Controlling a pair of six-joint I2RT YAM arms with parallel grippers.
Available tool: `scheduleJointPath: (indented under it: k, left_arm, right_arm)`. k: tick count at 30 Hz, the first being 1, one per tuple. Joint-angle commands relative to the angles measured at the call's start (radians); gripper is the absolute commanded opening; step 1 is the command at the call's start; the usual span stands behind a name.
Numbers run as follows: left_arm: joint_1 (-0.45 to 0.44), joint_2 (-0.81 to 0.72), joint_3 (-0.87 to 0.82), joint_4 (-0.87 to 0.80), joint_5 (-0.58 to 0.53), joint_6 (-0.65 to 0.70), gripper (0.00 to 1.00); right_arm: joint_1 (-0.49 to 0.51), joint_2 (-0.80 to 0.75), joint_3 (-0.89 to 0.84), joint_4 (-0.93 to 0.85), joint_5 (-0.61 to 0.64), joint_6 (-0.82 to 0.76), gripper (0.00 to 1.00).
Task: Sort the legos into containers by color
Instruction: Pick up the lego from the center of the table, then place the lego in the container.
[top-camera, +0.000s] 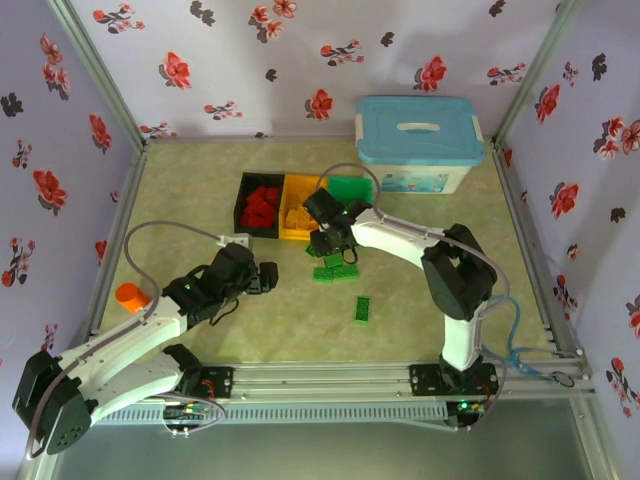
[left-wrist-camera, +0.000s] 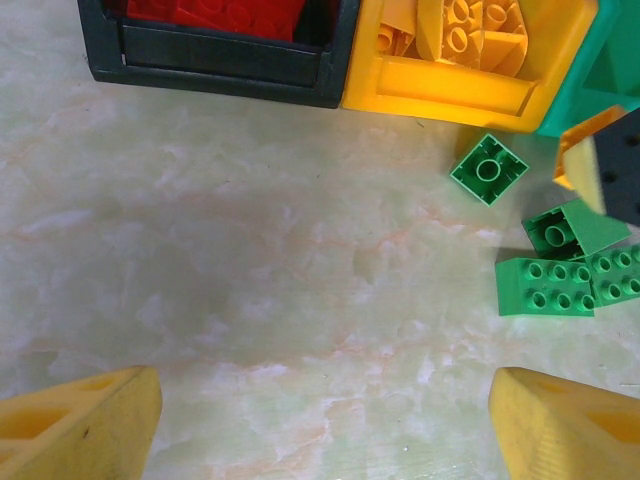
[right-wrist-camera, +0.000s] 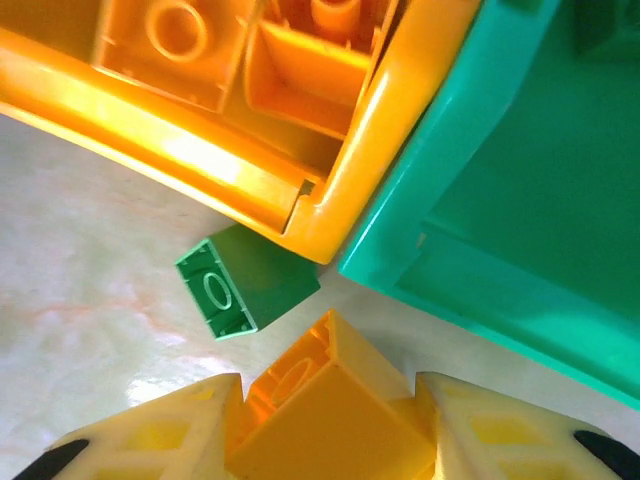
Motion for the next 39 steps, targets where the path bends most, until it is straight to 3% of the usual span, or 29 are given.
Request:
scheduleJointPath:
  k: [1,8,20,21,23,24,31,39]
  left_arm:
    - [-0.005,-0.001,-0.017,0.0,-0.024,0.002,0.85]
    - [-0.009,-0.018,-0.029,-0.007,-0.022,-0.013,0.85]
    - [-0.074,-0.05,-0.04,-0.041,-0.016,-0.038,0.85]
    - [-0.08,-0.046,-0.039,-0.037,-0.016,-0.036,0.85]
    - [-0.091,-0.038,-0.035,-0.029,-0.014,-0.029,0.86]
    - [-0.096,-0.029,-0.031,-0.026,-0.014,-0.023,0.86]
    - [-0.105,0.063,0.0,0.069,0.028,0.023,0.87]
    - [-0.104,0.317,0.15,0.155,0.061,0.131,0.88]
  right_arm:
    - [0.016,-0.053,-0.008,-0.046,0.028,-0.009,0.42]
    - [0.011,-0.039,0.114,-0.087,0.085,-0.045,0.43]
    - [-0.074,0.296,0.649,-0.279,0.118,-0.142,0.48]
    - [-0.08,0.323,0.715,-0.309,0.126,-0.145,0.56]
    - [-0.077,0.367,0.809,-0.364,0.134,-0.157,0.87]
    - [-0.074,0.368,0.821,-0.371,0.14,-0.158,0.93]
    - [-0.044,0.158,0.531,-0.207,0.114,-0.128,0.97]
    - [-0.038,-0.158,0.137,-0.019,0.082,-0.059,0.97]
